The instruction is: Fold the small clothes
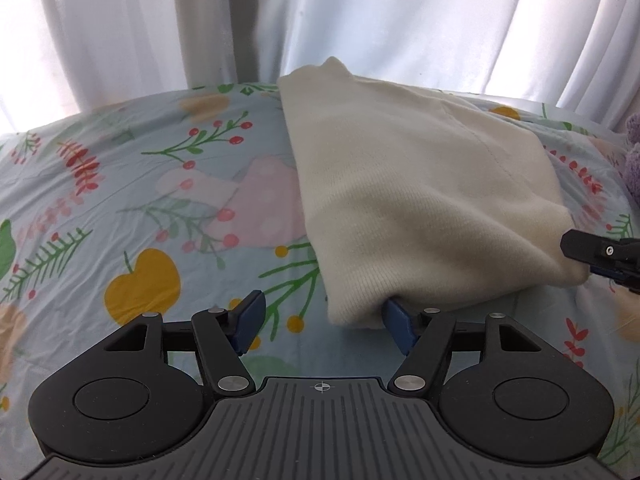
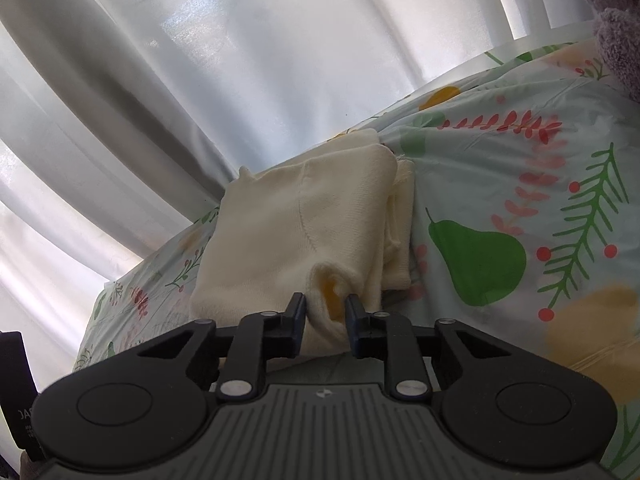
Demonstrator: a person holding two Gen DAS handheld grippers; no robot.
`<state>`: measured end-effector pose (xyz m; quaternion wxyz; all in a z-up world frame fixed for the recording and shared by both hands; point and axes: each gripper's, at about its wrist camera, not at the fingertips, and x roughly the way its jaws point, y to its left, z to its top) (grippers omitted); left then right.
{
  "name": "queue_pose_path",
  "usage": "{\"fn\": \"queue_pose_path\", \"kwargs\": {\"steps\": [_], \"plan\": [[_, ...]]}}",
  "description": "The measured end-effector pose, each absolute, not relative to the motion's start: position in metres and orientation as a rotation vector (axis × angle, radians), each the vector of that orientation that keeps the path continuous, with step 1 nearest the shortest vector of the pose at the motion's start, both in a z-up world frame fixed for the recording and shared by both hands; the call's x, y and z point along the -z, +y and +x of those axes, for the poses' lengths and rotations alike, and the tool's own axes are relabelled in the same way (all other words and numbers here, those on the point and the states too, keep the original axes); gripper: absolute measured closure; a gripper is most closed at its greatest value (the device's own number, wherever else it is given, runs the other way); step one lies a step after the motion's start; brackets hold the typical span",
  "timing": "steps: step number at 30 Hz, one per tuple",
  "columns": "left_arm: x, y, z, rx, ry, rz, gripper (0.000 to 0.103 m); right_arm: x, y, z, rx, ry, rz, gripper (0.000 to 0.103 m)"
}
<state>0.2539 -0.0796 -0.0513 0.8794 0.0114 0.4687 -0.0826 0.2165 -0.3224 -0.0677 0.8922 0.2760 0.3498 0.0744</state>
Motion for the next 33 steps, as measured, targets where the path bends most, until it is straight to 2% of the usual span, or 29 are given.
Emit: {"fn": "queue_pose_path", "kwargs": {"steps": [3,9,14,18,23,28,31,33], "plan": [[0.051,-0.068,0.257,0.163,0.988,-0.05,0.033,0.066,-0.325,0.217,-0.188,0.711,0.618,0.093],[0.051,-0.055,0.257,0.148,0.983,-0.086,0.032,0.07,-0.336,0.217,-0.2,0.702,0.731,0.095],[0.052,-0.038,0.254,0.149,1.002,-0.089,0.03,0.061,-0.316,0.218,-0.144,0.734,0.432,0.094],[0.034,-0.017,0.252,0.031,0.945,-0.042,0.033,0.042,-0.313,0.209,-0.08,0.69,0.307,0.075],[0.01,-0.018,0.27,0.073,0.872,-0.064,0.032,0.022,-0.271,0.213,-0.143,0.585,0.094,0.075],[0.007,-0.033,0.28,0.089,0.853,-0.042,0.032,0.048,-0.214,0.235,-0.284,0.632,-0.065,0.084],[0.014,-0.037,0.283,0.098,0.873,-0.016,0.032,0.079,-0.205,0.245,-0.282,0.725,-0.127,0.084],[0.017,-0.038,0.284,0.11,0.887,-0.006,0.032,0.075,-0.206,0.238,-0.293,0.75,-0.164,0.084]]}}
